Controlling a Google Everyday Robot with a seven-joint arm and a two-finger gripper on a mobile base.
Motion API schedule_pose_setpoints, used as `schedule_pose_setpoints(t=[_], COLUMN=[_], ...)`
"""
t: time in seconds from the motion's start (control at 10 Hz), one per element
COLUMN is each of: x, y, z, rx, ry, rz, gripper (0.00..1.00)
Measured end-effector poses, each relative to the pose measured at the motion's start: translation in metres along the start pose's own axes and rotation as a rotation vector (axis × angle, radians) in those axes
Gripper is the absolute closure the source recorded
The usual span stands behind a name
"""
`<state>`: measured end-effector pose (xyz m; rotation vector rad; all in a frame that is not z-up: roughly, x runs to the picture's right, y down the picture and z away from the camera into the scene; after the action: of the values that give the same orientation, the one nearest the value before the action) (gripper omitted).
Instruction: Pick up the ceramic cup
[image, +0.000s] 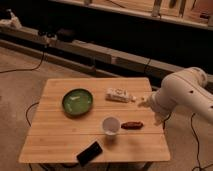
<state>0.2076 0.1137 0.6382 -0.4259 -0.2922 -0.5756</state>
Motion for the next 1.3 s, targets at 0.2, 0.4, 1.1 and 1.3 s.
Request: schedule_pose_setpoints(t=[0.2, 0.4, 1.1, 1.3], x=[-0.008, -0.029, -0.080, -0.092], y=[-0.008, -0.025, -0.051, -0.034], z=[-0.001, -0.002, -0.006, 0.023], rx=[0.031, 0.108, 0.296, 0.227], ry=[-0.024, -0.091, -0.316, -0.394], rz=[-0.036, -0.135, -0.345, -0.328], gripper=[0.35, 0.35, 0.35, 0.35])
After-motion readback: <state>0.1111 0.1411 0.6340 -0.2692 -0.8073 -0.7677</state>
